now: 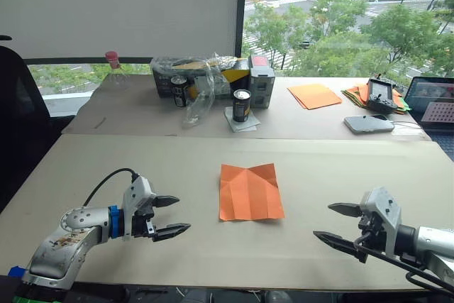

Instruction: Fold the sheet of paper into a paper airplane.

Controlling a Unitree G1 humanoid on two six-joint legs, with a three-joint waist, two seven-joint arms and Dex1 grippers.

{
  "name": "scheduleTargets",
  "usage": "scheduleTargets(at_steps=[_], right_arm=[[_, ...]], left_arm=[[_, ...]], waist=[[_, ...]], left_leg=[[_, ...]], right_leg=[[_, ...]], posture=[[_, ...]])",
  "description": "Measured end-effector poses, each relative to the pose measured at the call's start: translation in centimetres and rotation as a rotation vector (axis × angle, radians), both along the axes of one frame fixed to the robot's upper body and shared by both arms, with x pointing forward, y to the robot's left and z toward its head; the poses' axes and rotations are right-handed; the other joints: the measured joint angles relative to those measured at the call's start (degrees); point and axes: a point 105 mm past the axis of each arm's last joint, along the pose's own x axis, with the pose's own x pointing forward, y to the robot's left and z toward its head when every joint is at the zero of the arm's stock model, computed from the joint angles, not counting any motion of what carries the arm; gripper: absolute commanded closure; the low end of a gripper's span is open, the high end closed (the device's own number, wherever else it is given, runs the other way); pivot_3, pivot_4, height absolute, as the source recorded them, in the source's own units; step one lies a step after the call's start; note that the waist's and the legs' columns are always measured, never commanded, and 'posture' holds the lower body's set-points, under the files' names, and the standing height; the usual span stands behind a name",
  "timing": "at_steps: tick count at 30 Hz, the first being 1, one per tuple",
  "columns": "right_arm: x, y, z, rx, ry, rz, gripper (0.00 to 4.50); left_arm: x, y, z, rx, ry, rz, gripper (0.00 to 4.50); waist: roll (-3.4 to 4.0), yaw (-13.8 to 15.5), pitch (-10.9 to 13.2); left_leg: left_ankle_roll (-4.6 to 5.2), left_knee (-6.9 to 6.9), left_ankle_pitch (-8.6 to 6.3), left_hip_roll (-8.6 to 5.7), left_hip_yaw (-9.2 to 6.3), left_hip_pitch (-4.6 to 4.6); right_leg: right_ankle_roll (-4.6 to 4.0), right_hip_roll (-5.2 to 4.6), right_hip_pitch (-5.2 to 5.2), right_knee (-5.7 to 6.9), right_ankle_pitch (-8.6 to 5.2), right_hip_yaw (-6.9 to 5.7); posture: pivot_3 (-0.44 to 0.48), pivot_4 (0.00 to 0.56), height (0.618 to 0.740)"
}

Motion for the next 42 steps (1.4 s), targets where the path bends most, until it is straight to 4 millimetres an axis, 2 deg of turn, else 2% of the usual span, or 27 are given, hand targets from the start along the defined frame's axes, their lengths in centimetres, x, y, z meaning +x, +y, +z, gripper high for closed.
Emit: scheduleTargets(at_steps=[4,7,12,15,16,21,24,28,34,35,39,42], right_arm=[[-0.1,-0.1,-0.1,-0.001,0.004,-0.004,0.0],[-0.2,-0.1,0.0,-0.009,0.009,-0.001,0.0],[-0.4,1.1,2.5,-0.058,-0.01,0.062,0.0],[0.0,2.1,3.5,-0.078,-0.043,0.084,0.0],[0.2,2.4,3.7,-0.081,-0.051,0.082,0.0],[1.0,3.8,4.1,-0.107,-0.07,0.091,0.0],[1.5,3.7,4.1,-0.114,-0.068,0.057,0.79],[2.3,3.3,4.4,-0.129,-0.089,0.011,2.17],[4.6,2.8,2.8,-0.19,-0.068,-0.067,4.26],[5.0,2.7,2.6,-0.192,-0.067,-0.088,4.48],[7.7,3.1,1.5,-0.168,-0.052,-0.159,4.48],[8.3,3.1,0.3,-0.162,-0.007,-0.185,4.48]], left_arm=[[0.1,0.2,0.2,-0.024,0.044,-0.016,0.09],[0.5,0.3,1.2,-0.04,0.078,-0.046,0.09],[0.9,-0.9,5.1,-0.077,0.04,-0.207,0.09],[1.4,-2.1,5.9,-0.044,0.025,-0.275,0.09],[1.8,-2.6,5.9,-0.034,0.026,-0.287,0.6],[3.8,-5.1,5.8,0.042,0.004,-0.329,2.23],[4.8,-5.9,4.8,0.073,-0.001,-0.313,3.27],[5.7,-6.8,4.0,0.089,-0.005,-0.313,4.5],[7.0,-9.6,2.1,0.073,-0.002,-0.312,4.5],[7.1,-9.8,1.8,0.078,0.001,-0.31,4.5],[7.7,-10.0,0.8,0.116,-0.002,-0.277,4.5],[7.7,-10.0,-0.3,0.152,-0.006,-0.265,4.5]], waist=[[0.0,0.1,0.0],[0.02,0.1,0.0],[0.03,0.0,0.0],[0.02,0.0,0.0],[0.0,0.0,0.0],[-0.04,0.0,0.1],[-0.06,-0.1,0.1],[-0.07,-0.1,0.1],[-0.09,-0.1,0.1],[-0.09,-0.1,0.1],[-0.09,-0.8,0.1],[-0.08,-0.8,0.1]], left_leg=[[0.0,0.0,0.0,0.0,-0.02,0.0],[0.0,0.02,0.0,-0.02,-0.02,-0.01],[0.0,0.0,0.0,0.0,-0.02,0.02],[0.0,-0.02,0.0,0.01,-0.02,0.03],[0.01,-0.01,0.0,0.0,-0.02,0.01],[0.05,0.0,-0.02,-0.03,-0.01,-0.03],[0.08,-0.01,-0.04,-0.04,0.0,-0.08],[0.08,0.01,-0.04,-0.04,-0.01,-0.1],[0.09,0.05,-0.03,-0.1,0.0,-0.13],[0.08,0.04,-0.03,-0.1,0.0,-0.15],[0.06,0.02,-0.02,-0.09,0.0,-0.14],[0.07,0.03,-0.03,-0.12,0.0,-0.15]], right_leg=[[0.0,0.01,0.0,0.0,0.0,-0.04],[0.0,0.01,0.02,0.0,0.0,-0.07],[0.0,0.03,0.04,-0.01,0.0,-0.08],[0.0,0.03,0.08,-0.05,0.0,-0.07],[0.0,0.03,0.07,-0.05,0.0,-0.08],[0.01,0.01,0.08,-0.12,0.0,-0.08],[0.02,0.02,0.03,-0.15,0.0,-0.08],[0.02,0.02,0.01,-0.14,0.0,-0.08],[0.05,0.0,0.01,-0.14,0.02,-0.07],[0.05,0.0,-0.02,-0.13,0.02,-0.07],[0.05,0.02,-0.07,-0.09,0.02,-0.02],[0.06,0.01,-0.08,-0.08,0.02,-0.01]], posture=[[0.0,0.15,0.67],[0.0,0.15,0.67],[0.0,0.15,0.67],[0.0,0.15,0.67],[0.0,0.15,0.67],[0.0,0.15,0.67],[0.0,0.15,0.67],[0.0,0.15,0.67],[0.0,0.15,0.67],[0.0,0.15,0.67],[0.0,0.15,0.67],[0.0,0.15,0.67]])
